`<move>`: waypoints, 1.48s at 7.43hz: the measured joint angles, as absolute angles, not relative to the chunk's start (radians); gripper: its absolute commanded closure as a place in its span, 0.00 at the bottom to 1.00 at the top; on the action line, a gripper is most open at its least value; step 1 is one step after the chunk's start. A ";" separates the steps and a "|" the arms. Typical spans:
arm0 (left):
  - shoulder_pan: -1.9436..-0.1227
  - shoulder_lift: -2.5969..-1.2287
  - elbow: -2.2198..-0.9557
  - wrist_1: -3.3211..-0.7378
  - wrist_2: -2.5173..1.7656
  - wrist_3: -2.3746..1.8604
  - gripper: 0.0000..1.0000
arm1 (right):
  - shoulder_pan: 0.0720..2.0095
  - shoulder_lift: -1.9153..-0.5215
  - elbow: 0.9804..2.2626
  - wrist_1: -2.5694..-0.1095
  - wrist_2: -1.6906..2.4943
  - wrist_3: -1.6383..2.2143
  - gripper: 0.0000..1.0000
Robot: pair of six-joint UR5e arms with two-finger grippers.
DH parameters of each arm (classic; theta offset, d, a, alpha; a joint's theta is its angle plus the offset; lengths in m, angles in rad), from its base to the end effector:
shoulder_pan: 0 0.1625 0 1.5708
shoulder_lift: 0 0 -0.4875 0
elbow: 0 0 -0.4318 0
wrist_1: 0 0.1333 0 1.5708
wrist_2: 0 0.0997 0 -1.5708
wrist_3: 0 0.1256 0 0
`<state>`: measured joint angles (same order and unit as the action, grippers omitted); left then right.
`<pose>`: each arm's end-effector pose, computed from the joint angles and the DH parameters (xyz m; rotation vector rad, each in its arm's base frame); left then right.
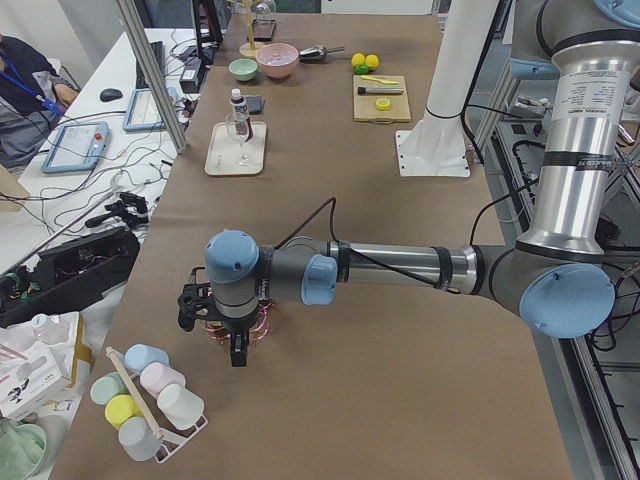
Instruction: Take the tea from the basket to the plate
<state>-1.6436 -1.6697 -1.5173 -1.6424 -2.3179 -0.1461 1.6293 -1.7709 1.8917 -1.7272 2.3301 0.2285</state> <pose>-0.0907 -0.5842 0.7079 0.0842 0.7507 -0.1647 0.0718 -0.4247 0.6828 -0.0986 -0.7563 0.2865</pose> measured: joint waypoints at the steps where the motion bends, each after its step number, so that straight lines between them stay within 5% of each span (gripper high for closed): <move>1: -1.643 -1.670 -1.516 -1.647 -2.318 -0.151 0.02 | 1.629 -1.761 1.889 -1.728 2.330 0.229 0.00; 11: -1.634 -1.662 -1.522 -1.652 -2.318 -0.158 0.02 | 1.627 -1.701 1.867 -1.728 2.322 0.223 0.00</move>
